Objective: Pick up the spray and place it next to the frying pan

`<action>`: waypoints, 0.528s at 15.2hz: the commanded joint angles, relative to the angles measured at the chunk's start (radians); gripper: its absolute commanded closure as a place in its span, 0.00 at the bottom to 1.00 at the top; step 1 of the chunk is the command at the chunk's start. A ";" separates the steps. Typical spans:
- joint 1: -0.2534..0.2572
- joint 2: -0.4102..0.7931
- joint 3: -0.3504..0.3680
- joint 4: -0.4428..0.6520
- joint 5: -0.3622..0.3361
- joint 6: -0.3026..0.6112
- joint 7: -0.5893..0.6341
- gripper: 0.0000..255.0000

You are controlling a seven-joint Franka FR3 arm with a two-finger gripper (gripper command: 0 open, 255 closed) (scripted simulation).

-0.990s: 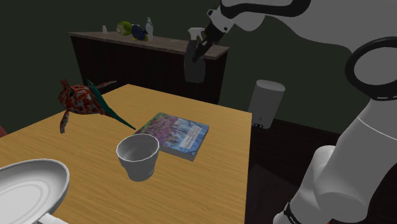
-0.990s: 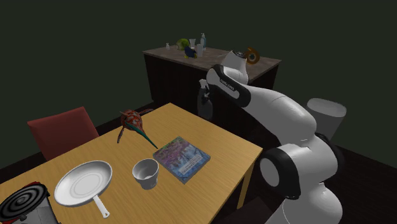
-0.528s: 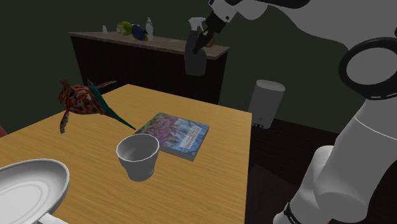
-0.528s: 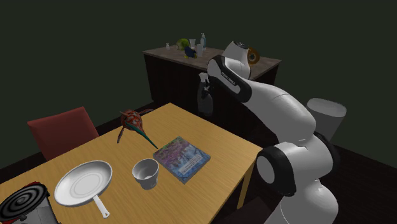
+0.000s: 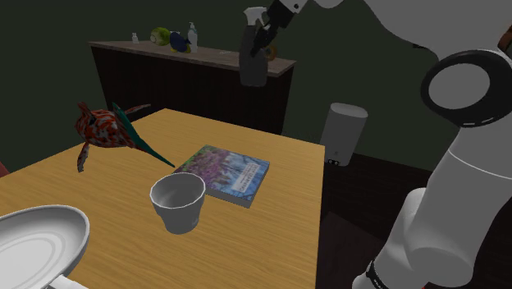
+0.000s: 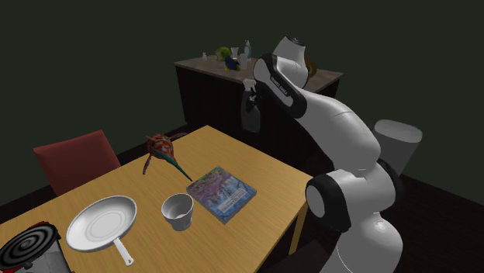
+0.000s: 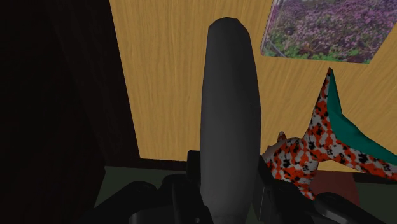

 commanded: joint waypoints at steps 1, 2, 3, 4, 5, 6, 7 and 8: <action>-0.004 0.022 -0.004 0.057 0.008 -0.037 0.006 1.00; -0.007 0.033 -0.006 0.086 0.012 -0.055 0.008 1.00; -0.010 0.045 -0.008 0.115 0.018 -0.073 0.010 1.00; -0.013 0.058 -0.010 0.146 0.023 -0.093 0.012 1.00; -0.018 0.071 -0.013 0.179 0.030 -0.113 0.014 1.00; -0.022 0.086 -0.016 0.213 0.037 -0.133 0.016 1.00; -0.028 0.102 -0.018 0.249 0.045 -0.155 0.019 1.00; -0.032 0.114 -0.020 0.275 0.051 -0.170 0.020 1.00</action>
